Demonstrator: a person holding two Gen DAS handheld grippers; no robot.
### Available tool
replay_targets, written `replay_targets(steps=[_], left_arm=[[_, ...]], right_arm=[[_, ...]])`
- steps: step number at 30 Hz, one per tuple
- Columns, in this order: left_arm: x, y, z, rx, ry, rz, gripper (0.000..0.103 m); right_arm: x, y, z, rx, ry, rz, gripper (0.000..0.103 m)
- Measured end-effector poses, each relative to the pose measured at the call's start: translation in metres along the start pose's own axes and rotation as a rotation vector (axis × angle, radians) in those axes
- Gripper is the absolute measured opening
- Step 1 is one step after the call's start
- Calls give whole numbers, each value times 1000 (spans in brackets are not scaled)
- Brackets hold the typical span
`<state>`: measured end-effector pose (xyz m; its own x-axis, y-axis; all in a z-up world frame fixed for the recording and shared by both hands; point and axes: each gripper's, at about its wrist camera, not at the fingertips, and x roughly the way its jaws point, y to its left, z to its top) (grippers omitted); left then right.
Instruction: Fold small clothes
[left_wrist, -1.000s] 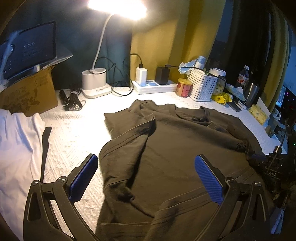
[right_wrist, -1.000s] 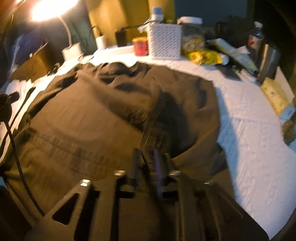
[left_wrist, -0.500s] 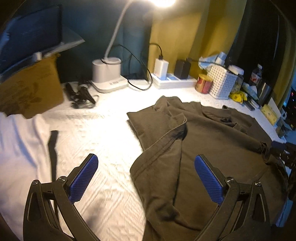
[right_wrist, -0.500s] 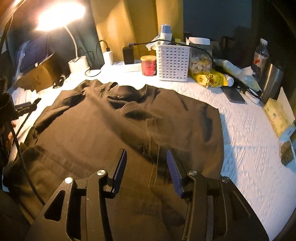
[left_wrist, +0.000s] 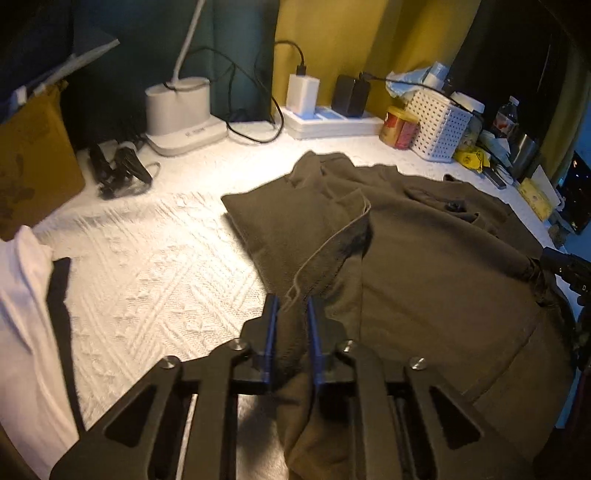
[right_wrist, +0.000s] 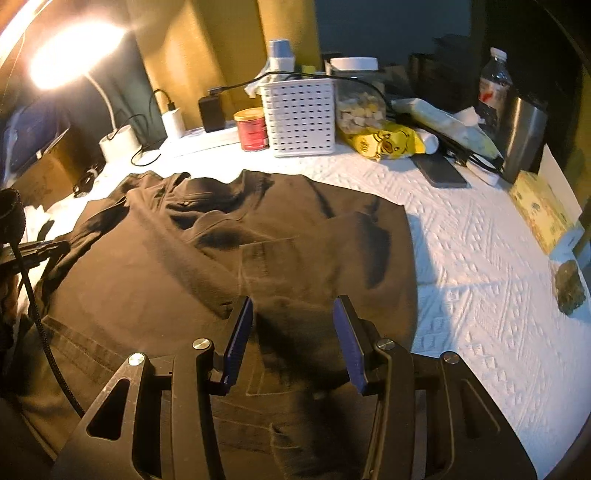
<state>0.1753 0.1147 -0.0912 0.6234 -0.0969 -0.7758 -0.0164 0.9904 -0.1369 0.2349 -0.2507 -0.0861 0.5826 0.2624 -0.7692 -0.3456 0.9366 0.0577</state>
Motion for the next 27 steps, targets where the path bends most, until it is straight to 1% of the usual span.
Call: replay_targets(steps=[2,3,4,6,10,16,23,27], left_arm=[[-8,-3,-1,2,-23,32,12],[-13,-5,-1,7,-35,41,3],[-14,-6,0,9,-41,41,2],[-18,-13,0,18,-53,29,2],[-15,-28,3,49,-49,10,2],[-16,-56,7,93,-43,-28,2],[-8,-86,7,137,-15,-69,2],[2,-96,1,150,26,-89,2]], right_arm=[[1,-3,-1,5,-3,10,48],[1,-4,-2,5,-4,14,48],[2,-4,-3,5,-4,20,48],[2,-5,-4,8,-9,30,48],[0,-12,-8,21,-21,45,48],[-11,-31,-17,61,-38,26,48],[-20,-50,-27,97,-53,20,48],[-22,-57,-31,105,-62,16,48]])
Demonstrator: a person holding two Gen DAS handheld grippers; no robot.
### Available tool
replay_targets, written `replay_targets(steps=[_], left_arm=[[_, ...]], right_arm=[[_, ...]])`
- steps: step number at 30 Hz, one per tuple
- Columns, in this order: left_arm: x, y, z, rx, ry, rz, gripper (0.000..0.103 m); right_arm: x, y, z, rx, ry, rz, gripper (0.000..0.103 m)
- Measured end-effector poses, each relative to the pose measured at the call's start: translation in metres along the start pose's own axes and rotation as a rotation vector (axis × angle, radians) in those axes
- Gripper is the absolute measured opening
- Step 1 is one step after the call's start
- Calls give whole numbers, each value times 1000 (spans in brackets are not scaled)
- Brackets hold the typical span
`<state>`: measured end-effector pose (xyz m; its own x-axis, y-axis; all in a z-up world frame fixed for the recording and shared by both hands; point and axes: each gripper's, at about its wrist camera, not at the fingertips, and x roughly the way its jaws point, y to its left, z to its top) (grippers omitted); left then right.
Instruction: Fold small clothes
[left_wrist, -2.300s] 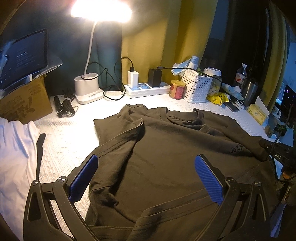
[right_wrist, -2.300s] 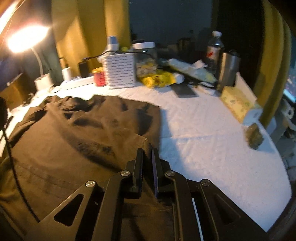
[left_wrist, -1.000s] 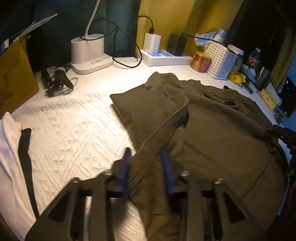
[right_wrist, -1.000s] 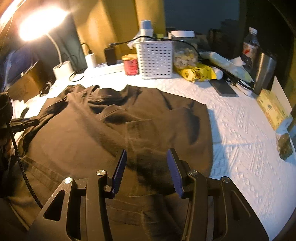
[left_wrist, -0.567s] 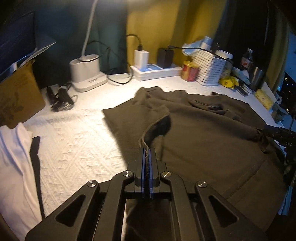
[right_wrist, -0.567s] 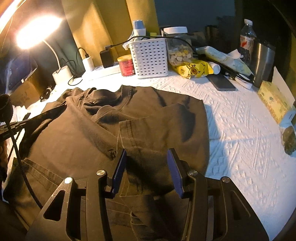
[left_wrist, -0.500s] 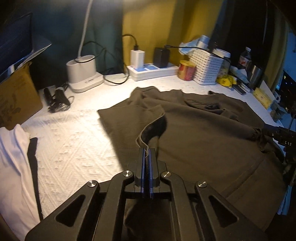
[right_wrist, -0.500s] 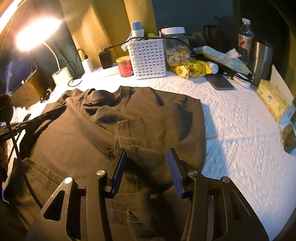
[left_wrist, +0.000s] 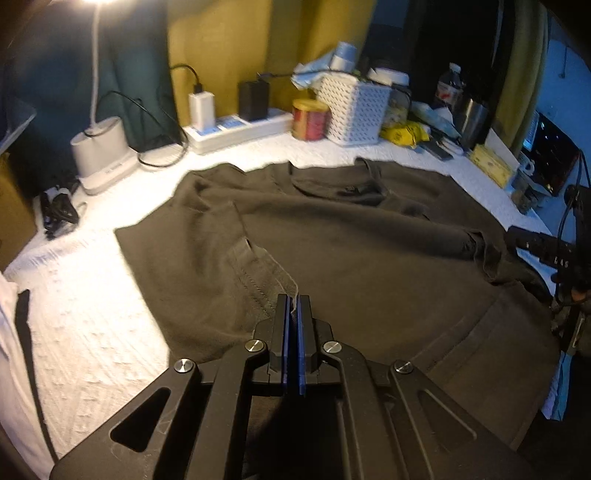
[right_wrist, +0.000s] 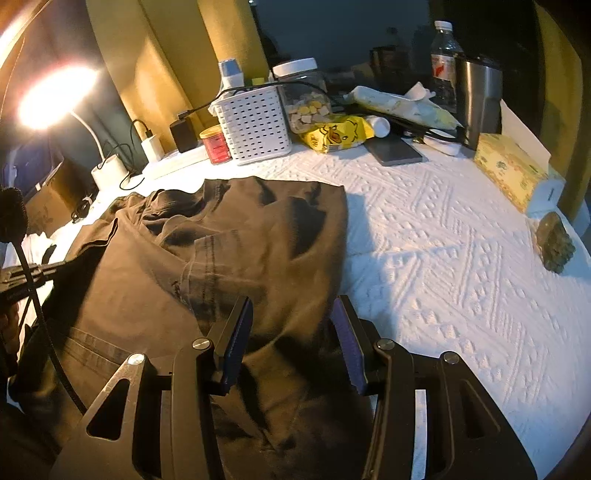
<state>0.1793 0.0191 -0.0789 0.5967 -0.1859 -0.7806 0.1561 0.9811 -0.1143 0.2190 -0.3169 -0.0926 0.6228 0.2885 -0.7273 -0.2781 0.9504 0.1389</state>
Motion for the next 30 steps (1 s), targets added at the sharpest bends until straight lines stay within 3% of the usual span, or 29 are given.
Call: replay_targets(steps=[3,7,8,11,12,15,20,26,30], left_arm=[[18,-5,-7,3,93,-10,2],[20,-6,0,-6,122,24,5],[17,-7,5,3,110,37,11],[11,-4,23,3,59,34,52],[11,-1,31,-3,41,35,55],[23,8,47,-8,36,48,55],[65,24,60,5,97,74,54],[75,28,61,61,75,113,5],[69,21,62,84,72,53,3]], right_arm=[[0,-4,-1,8,-3,5,48],[0,-6,-1,6,-9,12,48],[0,-6,-1,5,-11,15,48],[0,-7,0,5,-17,20,48],[0,-7,1,5,-20,22,48],[1,-6,6,-1,-29,29,48],[5,-6,16,-16,-32,32,48],[11,-12,33,-21,-32,29,48],[20,-17,47,-41,-25,31,48]])
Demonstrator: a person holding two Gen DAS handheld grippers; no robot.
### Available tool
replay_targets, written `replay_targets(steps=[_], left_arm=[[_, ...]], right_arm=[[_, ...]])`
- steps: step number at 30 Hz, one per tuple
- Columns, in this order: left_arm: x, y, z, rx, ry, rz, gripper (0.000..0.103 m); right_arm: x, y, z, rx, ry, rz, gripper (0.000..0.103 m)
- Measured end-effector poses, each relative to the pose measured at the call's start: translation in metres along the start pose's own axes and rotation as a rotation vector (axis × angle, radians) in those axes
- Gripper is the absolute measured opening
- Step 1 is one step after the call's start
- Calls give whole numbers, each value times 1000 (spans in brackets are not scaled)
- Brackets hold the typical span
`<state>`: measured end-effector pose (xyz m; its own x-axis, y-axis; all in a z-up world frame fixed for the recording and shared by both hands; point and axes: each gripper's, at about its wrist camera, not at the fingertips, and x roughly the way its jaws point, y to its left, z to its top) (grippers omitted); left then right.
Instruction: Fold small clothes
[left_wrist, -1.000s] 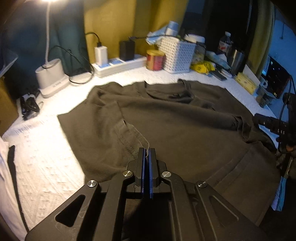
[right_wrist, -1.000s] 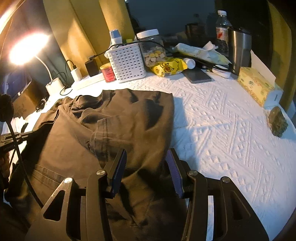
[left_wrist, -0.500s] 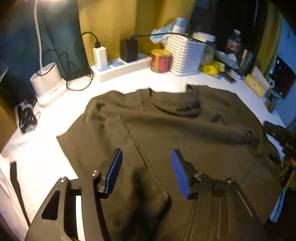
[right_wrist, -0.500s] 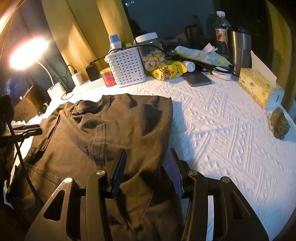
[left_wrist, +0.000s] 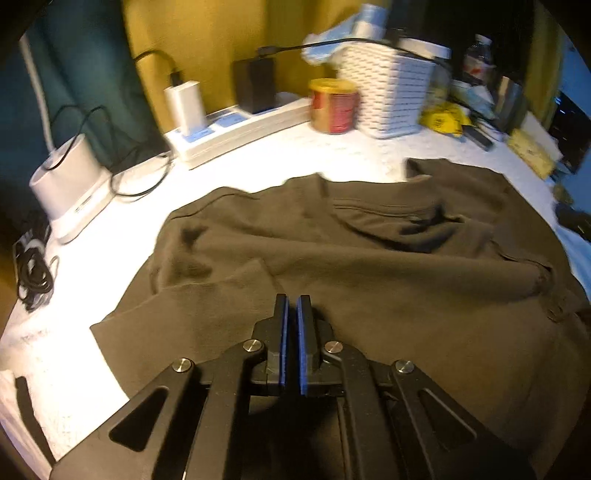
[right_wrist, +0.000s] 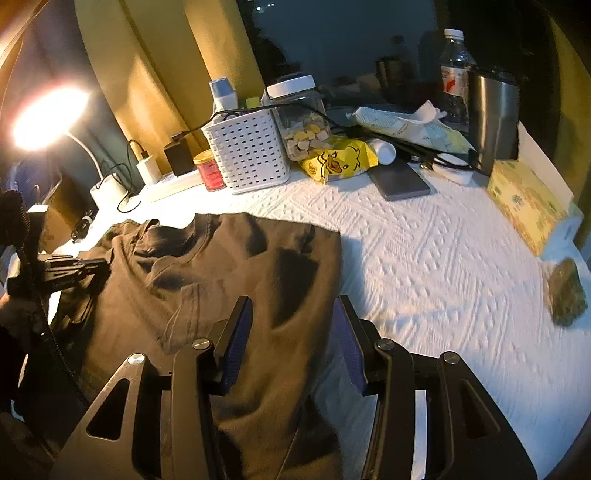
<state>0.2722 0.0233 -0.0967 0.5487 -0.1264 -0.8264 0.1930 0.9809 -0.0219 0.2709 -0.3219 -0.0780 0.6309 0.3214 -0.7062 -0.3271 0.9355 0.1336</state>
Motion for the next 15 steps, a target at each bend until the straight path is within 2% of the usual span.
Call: replay_targets(steps=[4,7,8,10,11,12,13,15], left_arm=[[-12,-2,11,13,-17,-27,5],[-18,9,27,27,-52,-6,6],[-18,15,33,34,-62,8,10],[-13,28,44,29,-70,37,38],[-10,34,47,22,-73,37,62],[-8,38,50,13,-77,39,69],[-5,43,53,5,-79,44,69],[2,50,59,17,-75,57,69]], right_arm=[[16,-3,25,-66,15,-12,48],[34,0,46,-134,27,-14,48],[41,1,54,-155,34,3,48],[55,6,64,-192,48,30,49],[62,9,69,-209,55,44,52],[70,13,73,-228,66,53,58],[80,17,76,-250,80,58,70],[96,24,80,-281,106,72,73]])
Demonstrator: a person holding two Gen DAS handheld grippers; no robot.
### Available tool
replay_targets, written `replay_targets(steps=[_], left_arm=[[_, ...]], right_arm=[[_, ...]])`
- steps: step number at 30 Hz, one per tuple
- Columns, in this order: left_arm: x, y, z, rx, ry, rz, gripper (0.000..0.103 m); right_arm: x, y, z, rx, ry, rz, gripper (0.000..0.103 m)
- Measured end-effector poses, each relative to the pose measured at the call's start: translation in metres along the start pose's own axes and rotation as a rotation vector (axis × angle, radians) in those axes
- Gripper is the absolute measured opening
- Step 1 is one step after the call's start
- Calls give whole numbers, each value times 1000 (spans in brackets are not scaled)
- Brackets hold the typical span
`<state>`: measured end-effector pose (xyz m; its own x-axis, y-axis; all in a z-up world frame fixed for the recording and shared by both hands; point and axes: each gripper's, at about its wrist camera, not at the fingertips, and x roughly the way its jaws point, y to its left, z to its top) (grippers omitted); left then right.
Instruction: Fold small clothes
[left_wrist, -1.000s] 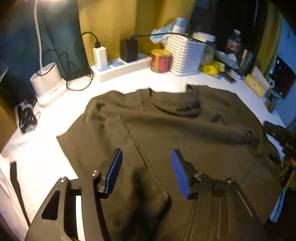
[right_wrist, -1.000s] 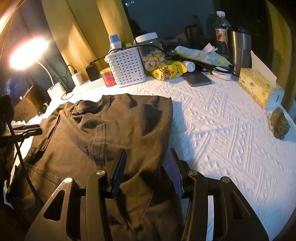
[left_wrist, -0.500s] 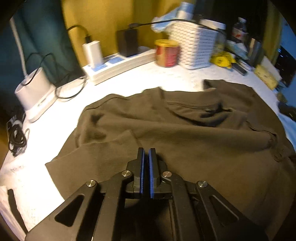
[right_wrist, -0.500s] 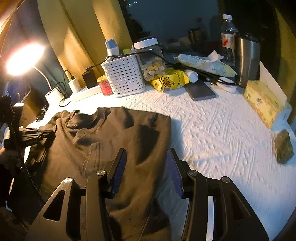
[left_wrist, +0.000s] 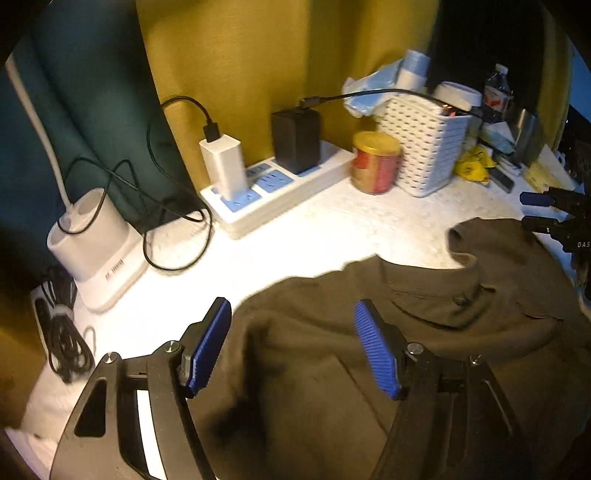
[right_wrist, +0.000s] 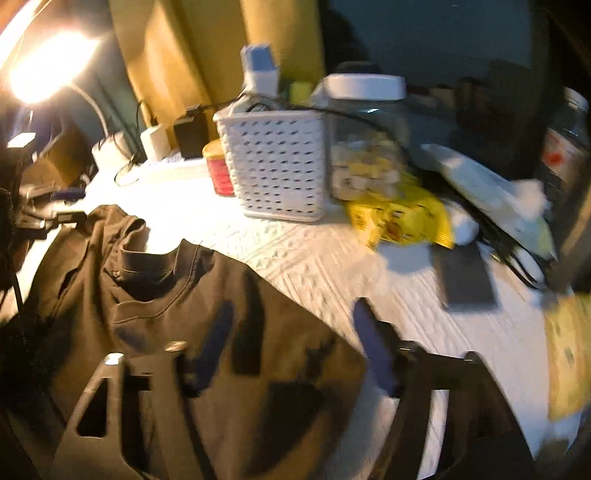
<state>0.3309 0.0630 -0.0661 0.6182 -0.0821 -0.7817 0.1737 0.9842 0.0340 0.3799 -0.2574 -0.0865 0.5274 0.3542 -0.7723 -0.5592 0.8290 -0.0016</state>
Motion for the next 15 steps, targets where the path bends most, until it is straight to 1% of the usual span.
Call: replay_targets(steps=[4,7,9,10,11,12,13,14,15], left_arm=[[19,9,6,46,26,8,69],[34,14,8,86,46,-7,69],[42,15,9,106,63,-9,69],[46,15,9,120,67,-20,69],[48,14,9,127,68,-31,69],[50,14,8,134,70,-39,64],[53,13,7,141,75,-49,57],[55,11,6,147,85,-69,43],[54,10,6,147,76,-96,30]], right_arm=[[27,3,8,-34,46,26,73],[41,6,12,-70,94,63,73],[47,11,15,-101,113,80,69],[51,14,16,-120,126,91,60],[54,17,17,-135,138,96,57],[55,20,18,-157,129,86,55],[56,23,18,-167,123,91,42],[57,24,19,-175,119,98,21],[56,27,21,-184,120,109,8]])
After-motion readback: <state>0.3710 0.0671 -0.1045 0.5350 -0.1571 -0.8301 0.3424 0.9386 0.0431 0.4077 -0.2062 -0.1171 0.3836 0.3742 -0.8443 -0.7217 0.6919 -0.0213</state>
